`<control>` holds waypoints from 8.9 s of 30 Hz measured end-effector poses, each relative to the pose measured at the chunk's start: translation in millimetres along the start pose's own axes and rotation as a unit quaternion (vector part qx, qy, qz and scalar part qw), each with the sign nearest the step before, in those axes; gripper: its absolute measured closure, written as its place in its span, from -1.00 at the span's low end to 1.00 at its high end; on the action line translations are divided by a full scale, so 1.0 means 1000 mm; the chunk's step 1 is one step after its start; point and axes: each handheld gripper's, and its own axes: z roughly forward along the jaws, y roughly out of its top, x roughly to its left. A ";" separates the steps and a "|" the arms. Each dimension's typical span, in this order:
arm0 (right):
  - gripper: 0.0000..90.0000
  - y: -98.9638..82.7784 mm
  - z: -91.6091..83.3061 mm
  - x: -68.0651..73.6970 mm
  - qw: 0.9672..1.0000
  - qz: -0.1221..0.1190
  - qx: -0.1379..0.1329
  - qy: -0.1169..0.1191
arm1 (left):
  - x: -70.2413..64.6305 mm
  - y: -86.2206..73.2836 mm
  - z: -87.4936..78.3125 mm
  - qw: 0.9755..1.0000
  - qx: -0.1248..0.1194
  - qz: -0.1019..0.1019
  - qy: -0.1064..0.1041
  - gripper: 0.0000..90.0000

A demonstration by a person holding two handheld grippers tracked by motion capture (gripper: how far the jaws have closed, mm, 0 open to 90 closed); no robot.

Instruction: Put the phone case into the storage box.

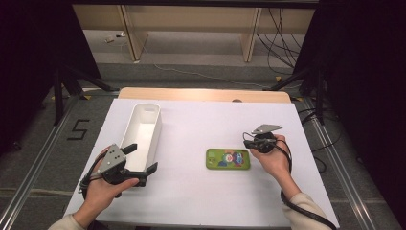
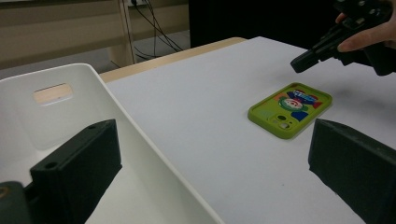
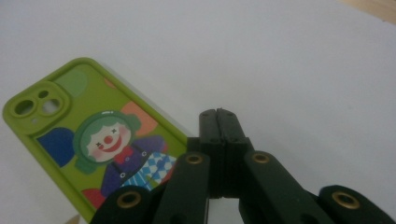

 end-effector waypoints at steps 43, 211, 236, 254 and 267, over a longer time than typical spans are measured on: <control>1.00 -0.015 0.002 0.016 0.988 -0.075 0.119 0.069 | -0.001 0.000 -0.001 1.000 -0.002 0.001 -0.002 -0.95; -0.63 0.013 0.038 0.080 0.973 -0.135 0.138 0.123 | -0.001 0.000 -0.001 1.000 -0.003 -0.004 -0.005 -0.92; -0.63 0.018 0.024 0.075 0.983 -0.115 0.086 0.118 | -0.002 0.000 -0.001 1.000 -0.003 -0.005 -0.006 -0.91; -0.62 0.020 0.004 0.074 0.990 -0.091 0.004 0.107 | -0.002 0.000 -0.001 1.000 -0.003 -0.005 -0.006 -0.90; -0.63 0.016 -0.010 0.076 0.992 -0.070 -0.056 0.090 | -0.010 0.007 0.006 1.000 -0.006 -0.013 -0.016 -0.85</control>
